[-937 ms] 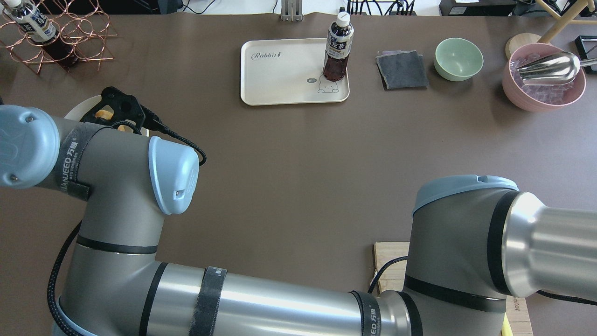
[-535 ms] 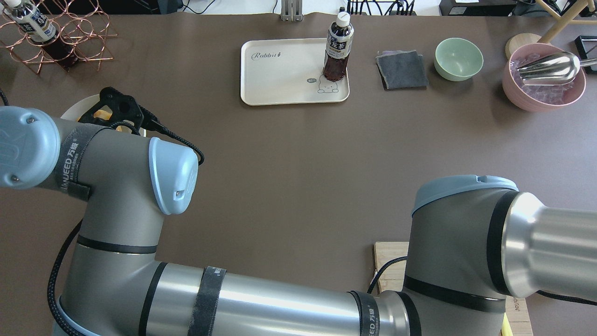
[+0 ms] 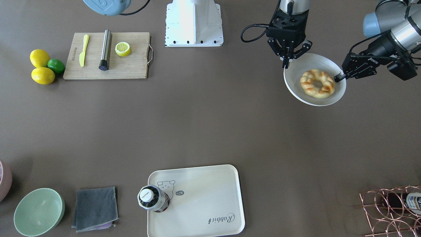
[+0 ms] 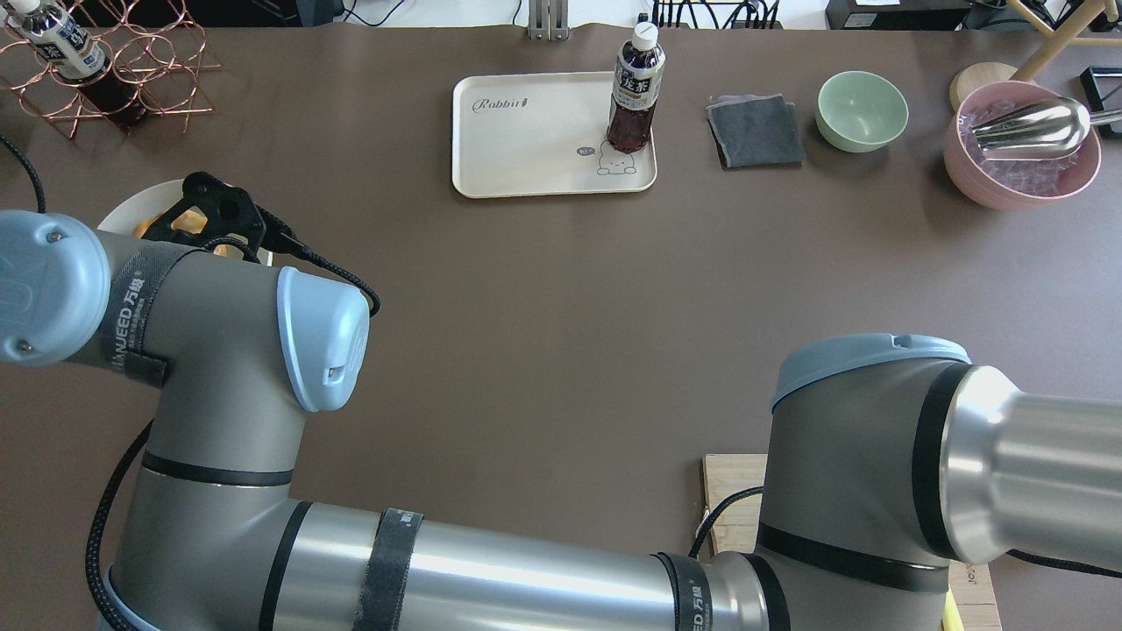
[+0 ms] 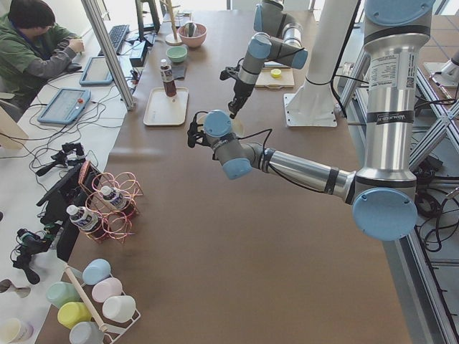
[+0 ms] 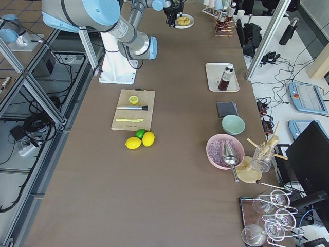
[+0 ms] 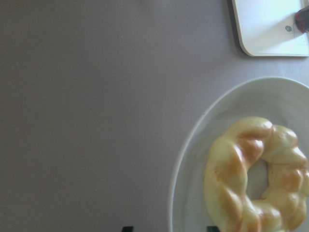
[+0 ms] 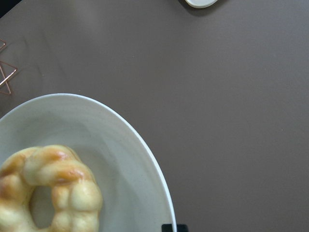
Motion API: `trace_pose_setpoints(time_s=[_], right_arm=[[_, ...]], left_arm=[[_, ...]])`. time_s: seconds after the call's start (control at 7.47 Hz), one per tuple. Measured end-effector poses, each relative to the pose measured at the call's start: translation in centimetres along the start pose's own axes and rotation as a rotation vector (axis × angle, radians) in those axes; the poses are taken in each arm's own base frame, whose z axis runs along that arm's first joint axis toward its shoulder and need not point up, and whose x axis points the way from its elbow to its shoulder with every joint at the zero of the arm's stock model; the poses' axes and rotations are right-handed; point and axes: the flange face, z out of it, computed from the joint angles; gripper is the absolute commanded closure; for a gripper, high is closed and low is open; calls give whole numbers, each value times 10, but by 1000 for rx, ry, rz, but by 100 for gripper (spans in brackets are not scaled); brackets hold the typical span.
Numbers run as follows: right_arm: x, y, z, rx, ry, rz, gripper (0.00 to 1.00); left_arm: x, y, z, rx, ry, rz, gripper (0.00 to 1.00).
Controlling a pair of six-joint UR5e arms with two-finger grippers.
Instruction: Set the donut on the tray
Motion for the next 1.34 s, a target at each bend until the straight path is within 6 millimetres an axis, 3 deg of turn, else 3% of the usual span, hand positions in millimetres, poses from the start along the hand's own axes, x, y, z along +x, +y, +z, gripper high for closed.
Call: trace_pose_setpoints(time_s=[0.13, 0.27, 0.4, 0.94, 1.2, 1.34], right_arm=[[0, -1, -2, -1, -3, -1, 64], [0, -2, -5, -3, -10, -4, 20], [0, -5, -10, -7, -21, -11, 0], [5, -26, -29, -17, -60, -9, 0], [28, -60, -32, -50, -63, -19, 0], [49, -85, -35, -66, -52, -49, 0]], left_arm=[[-1, 0, 1, -1, -1, -2, 100], [-2, 0, 1, -2, -2, -4, 100], [-3, -1, 2, -2, -4, -9, 100], [-5, -14, 10, -13, -6, -56, 100], [3, -37, 21, -11, -1, -155, 100], [15, -57, 28, -5, 9, -255, 100]])
